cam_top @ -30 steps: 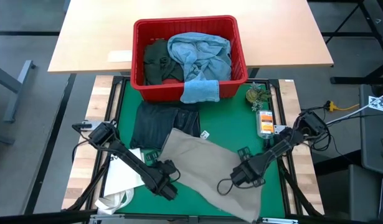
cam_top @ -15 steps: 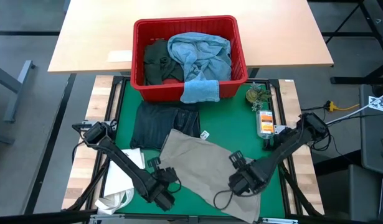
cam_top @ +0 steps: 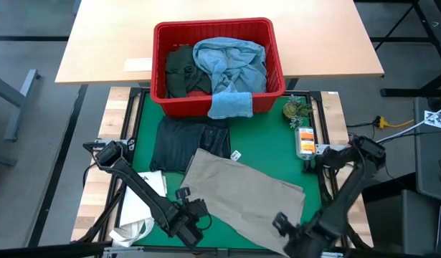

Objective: Fold Laundry from Bin
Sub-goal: Fold the brown shorts

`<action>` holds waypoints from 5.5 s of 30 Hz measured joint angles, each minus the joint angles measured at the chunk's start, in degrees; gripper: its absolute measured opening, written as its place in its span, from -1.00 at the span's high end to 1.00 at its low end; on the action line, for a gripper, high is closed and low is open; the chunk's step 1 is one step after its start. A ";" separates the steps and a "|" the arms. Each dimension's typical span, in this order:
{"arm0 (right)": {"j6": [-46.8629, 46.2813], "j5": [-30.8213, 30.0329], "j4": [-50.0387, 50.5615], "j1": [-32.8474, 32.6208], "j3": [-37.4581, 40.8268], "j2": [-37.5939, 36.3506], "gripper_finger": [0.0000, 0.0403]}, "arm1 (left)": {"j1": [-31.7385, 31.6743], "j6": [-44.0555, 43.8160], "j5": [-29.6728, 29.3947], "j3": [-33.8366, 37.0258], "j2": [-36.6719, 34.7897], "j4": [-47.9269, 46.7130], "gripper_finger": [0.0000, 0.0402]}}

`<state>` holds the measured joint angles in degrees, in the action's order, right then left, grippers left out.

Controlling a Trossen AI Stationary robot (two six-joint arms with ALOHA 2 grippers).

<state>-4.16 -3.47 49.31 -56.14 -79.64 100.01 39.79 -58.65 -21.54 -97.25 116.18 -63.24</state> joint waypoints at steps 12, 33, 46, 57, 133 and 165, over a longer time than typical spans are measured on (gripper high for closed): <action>-8.57 -8.38 -6.17 -9.87 4.42 0.35 -0.11 | -0.02 0.72 0.42 0.00 0.00 4.68 0.41; -10.80 -5.98 -19.72 -11.37 18.60 0.37 -0.11 | -0.02 0.72 0.42 0.00 0.00 10.21 0.09; -10.78 -6.09 -26.18 -11.32 23.23 0.37 -0.11 | -0.02 0.74 -0.02 0.00 0.00 10.21 0.07; -10.75 -6.10 -27.34 -11.32 25.22 0.84 0.04 | -0.25 0.75 -0.49 0.00 0.00 11.61 0.07; 1.14 1.63 -12.82 17.17 2.27 0.35 0.89 | -4.31 9.46 -2.62 0.02 6.32 54.04 -0.29; -0.02 14.97 -17.59 24.72 2.27 -1.53 0.89 | -6.38 11.21 -1.40 0.00 6.25 50.17 -0.17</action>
<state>-4.19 11.51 31.72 -31.42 -77.36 98.48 33.41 -47.44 -22.94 -97.25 122.43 -13.08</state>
